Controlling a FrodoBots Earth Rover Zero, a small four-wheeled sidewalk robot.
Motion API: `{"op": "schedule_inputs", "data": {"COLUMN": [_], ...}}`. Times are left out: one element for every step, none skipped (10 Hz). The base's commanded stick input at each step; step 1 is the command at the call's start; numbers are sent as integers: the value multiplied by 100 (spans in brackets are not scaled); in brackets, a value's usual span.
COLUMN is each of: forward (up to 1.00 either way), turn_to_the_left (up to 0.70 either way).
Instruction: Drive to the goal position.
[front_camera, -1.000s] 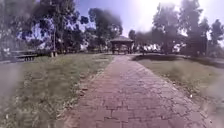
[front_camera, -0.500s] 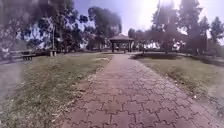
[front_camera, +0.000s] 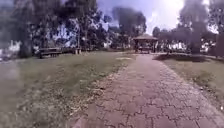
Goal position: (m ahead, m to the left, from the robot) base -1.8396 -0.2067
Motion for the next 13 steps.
{"op": "schedule_inputs", "data": {"forward": [0,0,0,0,0,0,0,0,0,0,0,0,0], "turn_to_the_left": [70,70,70,70,70,70,70,70,70,70,70,70,70]}}
